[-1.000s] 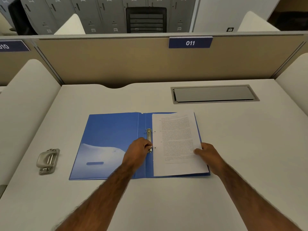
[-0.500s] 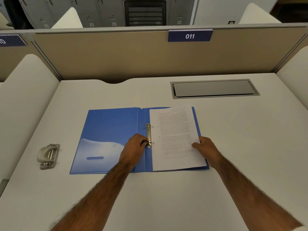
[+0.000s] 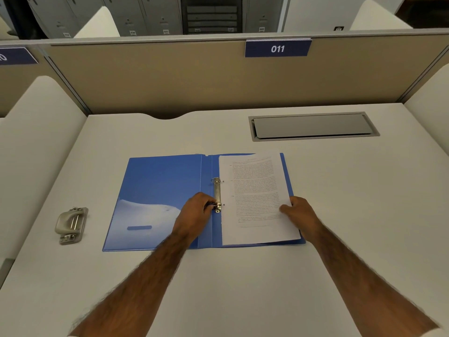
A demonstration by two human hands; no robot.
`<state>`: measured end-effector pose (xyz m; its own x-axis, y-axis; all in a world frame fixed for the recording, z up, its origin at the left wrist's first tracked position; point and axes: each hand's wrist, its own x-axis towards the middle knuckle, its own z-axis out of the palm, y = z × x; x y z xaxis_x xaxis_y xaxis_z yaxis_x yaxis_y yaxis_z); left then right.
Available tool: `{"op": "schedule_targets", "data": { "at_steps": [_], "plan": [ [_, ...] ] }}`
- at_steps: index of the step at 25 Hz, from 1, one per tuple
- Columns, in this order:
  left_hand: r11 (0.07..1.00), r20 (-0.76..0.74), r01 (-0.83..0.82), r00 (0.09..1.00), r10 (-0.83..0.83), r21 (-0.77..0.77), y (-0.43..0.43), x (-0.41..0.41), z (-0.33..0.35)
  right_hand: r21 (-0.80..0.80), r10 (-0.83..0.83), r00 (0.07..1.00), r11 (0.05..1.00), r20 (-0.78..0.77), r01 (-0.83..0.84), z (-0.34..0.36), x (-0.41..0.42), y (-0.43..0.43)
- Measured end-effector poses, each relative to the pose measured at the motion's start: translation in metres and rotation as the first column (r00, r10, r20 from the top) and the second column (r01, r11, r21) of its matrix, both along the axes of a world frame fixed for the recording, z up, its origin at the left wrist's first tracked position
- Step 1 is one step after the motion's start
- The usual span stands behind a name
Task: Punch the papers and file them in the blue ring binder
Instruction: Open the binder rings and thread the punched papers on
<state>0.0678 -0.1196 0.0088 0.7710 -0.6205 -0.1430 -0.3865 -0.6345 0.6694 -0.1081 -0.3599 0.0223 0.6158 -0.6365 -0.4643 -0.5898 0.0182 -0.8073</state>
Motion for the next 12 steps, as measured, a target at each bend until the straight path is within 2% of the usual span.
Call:
{"op": "schedule_targets", "data": {
  "at_steps": [3,5,8,10,12],
  "plan": [
    [1.000,-0.039,-0.005,0.999,0.005,-0.018,0.001,0.000,-0.002,-0.070,0.045,0.998,0.996,-0.050,-0.049,0.003,0.001,-0.001],
    [1.000,-0.061,-0.014,0.998,0.013,-0.024,0.003,-0.001,-0.004,-0.194,0.069,0.982,0.976,-0.175,-0.103,0.004,0.001,-0.004],
    [0.999,-0.014,-0.018,1.000,0.018,-0.034,0.004,-0.003,-0.003,-0.406,-0.065,0.930,0.909,-0.362,-0.095,0.010,-0.008,-0.005],
    [0.998,0.028,-0.017,0.999,0.019,-0.053,0.004,-0.003,0.000,-0.596,-0.177,0.924,0.800,-0.338,-0.065,0.011,-0.014,0.003],
    [0.999,0.065,-0.022,0.998,0.025,-0.049,0.004,-0.002,0.000,-0.691,-0.126,0.970,0.720,-0.209,-0.056,0.015,-0.005,0.019]
  ]
}}
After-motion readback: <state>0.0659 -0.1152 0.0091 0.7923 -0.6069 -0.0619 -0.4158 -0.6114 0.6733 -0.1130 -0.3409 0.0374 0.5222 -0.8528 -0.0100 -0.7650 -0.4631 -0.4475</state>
